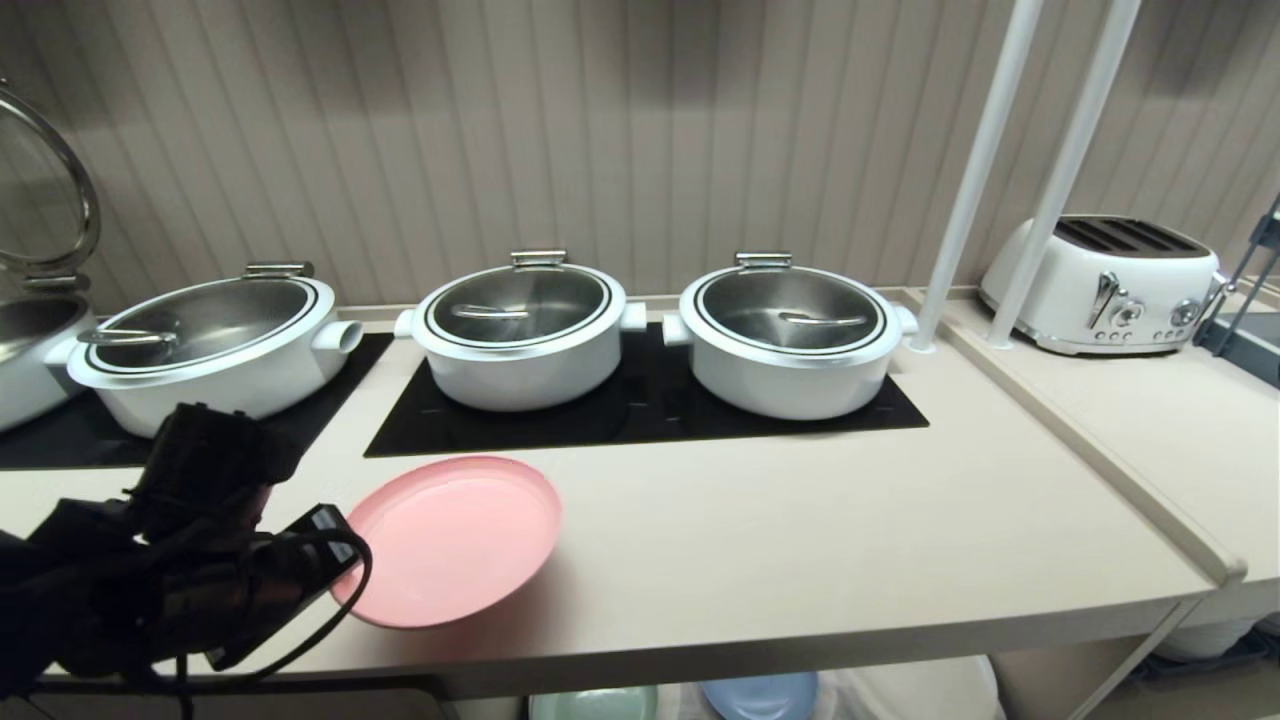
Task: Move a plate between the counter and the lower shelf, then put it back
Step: Put the plate
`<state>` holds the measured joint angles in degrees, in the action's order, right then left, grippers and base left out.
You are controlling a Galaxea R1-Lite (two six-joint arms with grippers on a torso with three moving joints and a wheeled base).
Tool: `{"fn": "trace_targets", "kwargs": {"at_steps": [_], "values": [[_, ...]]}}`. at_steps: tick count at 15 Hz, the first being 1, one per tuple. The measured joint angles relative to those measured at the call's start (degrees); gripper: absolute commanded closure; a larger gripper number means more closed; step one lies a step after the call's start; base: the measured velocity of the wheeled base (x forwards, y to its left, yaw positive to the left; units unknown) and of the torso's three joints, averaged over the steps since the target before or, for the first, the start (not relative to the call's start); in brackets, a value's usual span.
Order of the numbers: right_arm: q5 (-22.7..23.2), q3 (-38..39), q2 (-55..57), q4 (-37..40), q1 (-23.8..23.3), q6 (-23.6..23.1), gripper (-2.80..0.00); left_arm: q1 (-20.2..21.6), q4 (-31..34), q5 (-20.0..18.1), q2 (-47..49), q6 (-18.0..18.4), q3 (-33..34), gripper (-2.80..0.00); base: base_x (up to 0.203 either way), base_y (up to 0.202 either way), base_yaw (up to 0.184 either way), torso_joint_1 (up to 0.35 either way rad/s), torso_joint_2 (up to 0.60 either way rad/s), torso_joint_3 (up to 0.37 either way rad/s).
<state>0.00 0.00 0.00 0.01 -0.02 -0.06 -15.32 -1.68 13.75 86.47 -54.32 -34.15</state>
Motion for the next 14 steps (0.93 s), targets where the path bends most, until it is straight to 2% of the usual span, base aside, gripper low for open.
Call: {"fn": "trace_targets", "kwargs": {"at_steps": [3, 11, 14], "values": [[0.0, 0.0, 0.0, 0.0, 0.0, 0.0, 0.00, 0.0, -4.7, 0.0, 3.2, 0.0, 0.3, 0.00, 0.000, 0.000, 0.000, 0.000, 0.00, 0.000], [0.0, 0.0, 0.0, 0.0, 0.0, 0.0, 0.00, -1.9, -6.0, -0.2, 9.4, -3.0, 0.0, 0.00, 0.000, 0.000, 0.000, 0.000, 0.00, 0.000], [0.0, 0.0, 0.0, 0.0, 0.0, 0.0, 0.00, -4.4, -13.5, 0.1, 12.2, -3.3, 0.4, 0.00, 0.000, 0.000, 0.000, 0.000, 0.00, 0.000]]}}
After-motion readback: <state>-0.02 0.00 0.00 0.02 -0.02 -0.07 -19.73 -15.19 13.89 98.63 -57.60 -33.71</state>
